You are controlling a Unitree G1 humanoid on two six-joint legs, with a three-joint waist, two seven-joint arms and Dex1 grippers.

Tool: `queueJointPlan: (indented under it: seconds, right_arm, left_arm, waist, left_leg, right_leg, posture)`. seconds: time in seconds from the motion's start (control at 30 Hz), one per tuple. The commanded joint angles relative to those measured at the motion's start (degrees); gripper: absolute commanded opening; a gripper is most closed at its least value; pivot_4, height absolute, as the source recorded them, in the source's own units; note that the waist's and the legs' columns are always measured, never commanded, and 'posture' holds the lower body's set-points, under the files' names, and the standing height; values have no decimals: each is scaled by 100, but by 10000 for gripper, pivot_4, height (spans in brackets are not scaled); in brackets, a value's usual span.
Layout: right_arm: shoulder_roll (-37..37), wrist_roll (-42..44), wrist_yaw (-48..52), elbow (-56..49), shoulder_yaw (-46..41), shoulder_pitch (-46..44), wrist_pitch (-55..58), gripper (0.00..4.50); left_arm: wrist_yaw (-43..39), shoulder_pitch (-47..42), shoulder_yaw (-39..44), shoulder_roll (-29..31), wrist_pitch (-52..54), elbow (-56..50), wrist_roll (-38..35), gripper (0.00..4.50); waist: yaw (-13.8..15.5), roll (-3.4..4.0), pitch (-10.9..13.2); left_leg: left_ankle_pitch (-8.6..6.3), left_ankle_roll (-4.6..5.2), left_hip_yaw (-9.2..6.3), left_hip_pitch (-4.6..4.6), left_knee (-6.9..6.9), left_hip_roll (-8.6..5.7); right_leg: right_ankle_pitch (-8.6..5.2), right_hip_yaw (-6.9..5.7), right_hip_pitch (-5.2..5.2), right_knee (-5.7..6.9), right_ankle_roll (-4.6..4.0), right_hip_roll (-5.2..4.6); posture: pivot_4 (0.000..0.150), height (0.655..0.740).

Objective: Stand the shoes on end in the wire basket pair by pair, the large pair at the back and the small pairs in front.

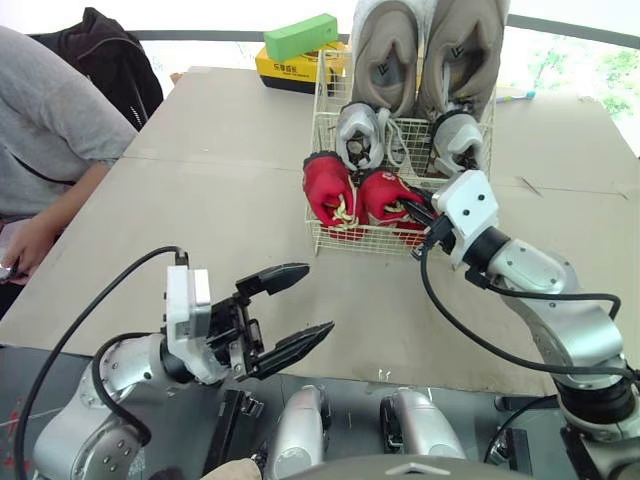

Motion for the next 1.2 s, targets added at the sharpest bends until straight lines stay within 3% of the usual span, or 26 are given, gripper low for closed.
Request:
queueJointPlan:
  seconds: [0.03, 0.2, 0.53, 0.73, 0.9, 1.2]
  right_arm:
    - [480, 56, -562, -575, -536, 191, 350, 458]
    - [1475, 156, -1286, -1241, -976, 558, 669, 458]
    - [2282, 229, -1985, -1662, -1485, 815, 1065, 458]
    - [1897, 619, -1721, -2057, -1513, 883, 2340, 458]
    - [2270, 616, -2185, -2090, -1852, 1021, 2324, 458]
    - [2055, 755, -2255, -2090, -1738, 1378, 1768, 458]
  left_arm:
    - [-10, 74, -37, -53, -171, -194, 50, 45000]
    - [-333, -542, -205, -30, -240, 737, 186, 45000]
    - [-966, -1069, -216, -7, -355, 1649, 321, 45000]
    - [-1126, -875, -128, -30, -465, 1610, 351, 45000]
    - [-1182, -743, -113, -47, -540, 1589, 375, 45000]
    - [-1225, -724, -89, -44, -535, 1621, 351, 45000]
  waist:
    - [10, -1, 0]
    - [45, 2, -1]
    - [18, 2, -1]
    - [21, 1, -2]
    - [-2, 1, -4]
    - [3, 1, -4]
  left_leg:
    - [0, 0, -3, -2, 0, 0]
    - [0, -1, -10, -6, -2, -4]
    - [0, 0, -12, -9, -12, -9]
    - [0, 0, -11, -9, -13, -10]
    - [0, -1, -14, -5, -24, -11]
    - [0, -1, -15, -6, -29, -12]
  right_leg:
    - [0, -2, 0, 0, 1, 0]
    - [0, -11, 0, -1, 3, -1]
    - [3, -18, -2, -8, 4, 1]
    - [3, -23, -1, -9, 2, -17]
    - [3, -29, -2, -9, 0, -20]
    - [-4, -30, -1, -15, 13, -20]
  posture:
    - [1500, 7400]
    - [1500, 7400]
    - [1500, 7400]
    - [1500, 7400]
    - [1500, 7400]
    - [1500, 7400]
